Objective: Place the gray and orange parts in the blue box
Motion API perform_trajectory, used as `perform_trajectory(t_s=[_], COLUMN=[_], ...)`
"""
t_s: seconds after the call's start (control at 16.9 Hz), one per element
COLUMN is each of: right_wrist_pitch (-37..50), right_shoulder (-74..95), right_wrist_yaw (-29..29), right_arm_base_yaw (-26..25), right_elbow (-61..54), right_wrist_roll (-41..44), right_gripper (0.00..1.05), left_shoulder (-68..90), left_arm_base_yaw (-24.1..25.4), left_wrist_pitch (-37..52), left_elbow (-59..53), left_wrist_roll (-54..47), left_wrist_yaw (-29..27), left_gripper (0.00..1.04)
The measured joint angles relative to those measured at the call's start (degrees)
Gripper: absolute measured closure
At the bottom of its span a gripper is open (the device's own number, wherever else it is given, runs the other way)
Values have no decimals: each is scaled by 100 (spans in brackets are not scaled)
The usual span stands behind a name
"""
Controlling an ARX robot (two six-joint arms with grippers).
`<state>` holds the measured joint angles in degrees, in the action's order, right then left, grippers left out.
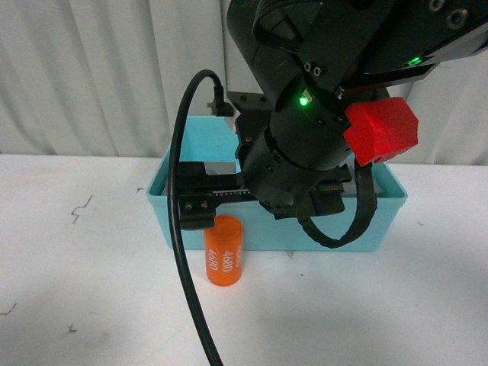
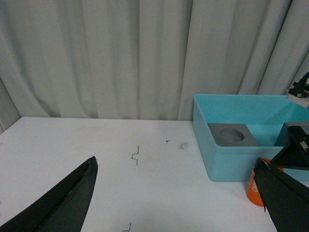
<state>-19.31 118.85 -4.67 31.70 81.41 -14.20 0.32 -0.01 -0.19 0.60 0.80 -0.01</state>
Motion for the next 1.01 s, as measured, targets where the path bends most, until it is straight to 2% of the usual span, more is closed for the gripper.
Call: perform_trajectory(t_s=[0.18, 0.65, 0.89, 1.01], right_wrist_pitch=[-140, -278, -243, -229], right_shoulder=[509, 1014, 1014, 1012], right_wrist_yaw=[-118, -382, -345, -317], right_arm_base_yaw=[-22, -50, -57, -59], right_elbow=[507, 863, 863, 874], right_wrist_roll=[-44, -125, -118, -116], right_gripper=[6, 8, 49, 56], left_shoulder=[0, 0, 0, 0], left_arm_base_yaw=[0, 0, 0, 0], left_wrist_pitch=[0, -2, 0, -2], left_elbow=[0, 0, 0, 0], left_wrist_roll=[0, 0, 0, 0], left_wrist_yaw=[0, 0, 0, 0], left_gripper=[7, 7, 7, 7])
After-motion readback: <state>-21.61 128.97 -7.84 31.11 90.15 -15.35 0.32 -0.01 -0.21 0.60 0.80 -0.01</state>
